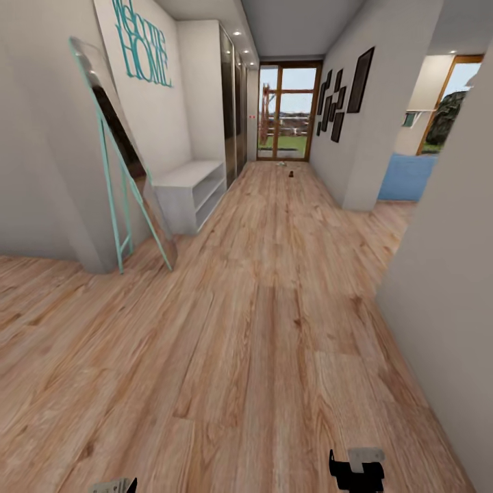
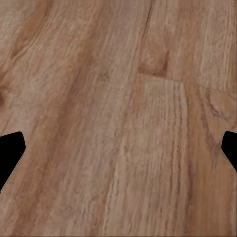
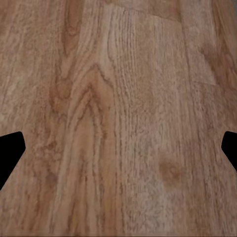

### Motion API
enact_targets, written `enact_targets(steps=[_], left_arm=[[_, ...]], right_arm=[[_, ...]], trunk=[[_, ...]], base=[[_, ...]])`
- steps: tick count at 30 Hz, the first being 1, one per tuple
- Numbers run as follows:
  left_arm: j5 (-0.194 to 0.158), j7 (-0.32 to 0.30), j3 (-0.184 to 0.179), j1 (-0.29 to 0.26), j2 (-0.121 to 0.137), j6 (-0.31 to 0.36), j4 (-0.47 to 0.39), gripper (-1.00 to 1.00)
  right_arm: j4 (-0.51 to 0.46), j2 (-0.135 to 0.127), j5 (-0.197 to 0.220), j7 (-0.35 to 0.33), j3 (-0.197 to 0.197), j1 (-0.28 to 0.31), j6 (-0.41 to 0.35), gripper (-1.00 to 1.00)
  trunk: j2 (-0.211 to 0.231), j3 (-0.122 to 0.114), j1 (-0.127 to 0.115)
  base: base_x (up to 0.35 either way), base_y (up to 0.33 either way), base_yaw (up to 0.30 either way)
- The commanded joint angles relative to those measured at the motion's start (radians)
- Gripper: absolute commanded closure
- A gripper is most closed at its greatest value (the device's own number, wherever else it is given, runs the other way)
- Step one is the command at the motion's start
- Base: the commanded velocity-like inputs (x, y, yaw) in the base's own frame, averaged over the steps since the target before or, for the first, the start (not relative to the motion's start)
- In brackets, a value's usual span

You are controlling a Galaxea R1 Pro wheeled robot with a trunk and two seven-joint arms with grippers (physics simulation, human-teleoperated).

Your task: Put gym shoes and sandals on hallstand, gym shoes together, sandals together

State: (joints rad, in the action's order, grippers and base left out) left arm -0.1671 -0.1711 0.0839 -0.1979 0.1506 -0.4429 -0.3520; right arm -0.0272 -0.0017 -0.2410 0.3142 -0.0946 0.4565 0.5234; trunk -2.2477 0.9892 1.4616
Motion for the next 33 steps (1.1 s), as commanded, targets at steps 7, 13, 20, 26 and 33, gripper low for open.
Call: enact_targets(steps=[7,13,20,26,33], left_arm=[[-0.009,-0.010,0.003,-0.001,0.000,0.000,0.002,-1.00],[-0.009,-0.010,0.003,0.000,0.000,-0.001,0.002,-1.00],[-0.009,-0.010,0.003,0.000,0.000,0.000,0.002,-1.00],[-0.009,-0.010,0.003,0.000,0.000,0.000,0.002,-1.00],[-0.009,-0.010,0.003,-0.001,0.000,0.000,0.002,-1.00]], right_arm=[[0.001,0.000,-0.011,0.003,-0.008,0.001,0.003,-1.00],[0.001,0.000,-0.011,0.003,-0.008,0.001,0.003,-1.00],[0.001,0.000,-0.011,0.003,-0.008,0.001,0.003,-1.00],[0.001,0.000,-0.011,0.003,-0.008,0.001,0.003,-1.00],[0.001,0.000,-0.011,0.003,-0.008,0.001,0.003,-1.00]], trunk=[[0.000,0.001,0.000],[0.000,0.001,0.000],[0.000,0.001,0.000],[0.000,0.001,0.000],[0.000,0.001,0.000]], base=[[0.337,0.000,0.000],[0.337,0.000,0.000],[0.337,0.000,0.000],[0.337,0.000,0.000],[0.337,0.000,-0.049]])
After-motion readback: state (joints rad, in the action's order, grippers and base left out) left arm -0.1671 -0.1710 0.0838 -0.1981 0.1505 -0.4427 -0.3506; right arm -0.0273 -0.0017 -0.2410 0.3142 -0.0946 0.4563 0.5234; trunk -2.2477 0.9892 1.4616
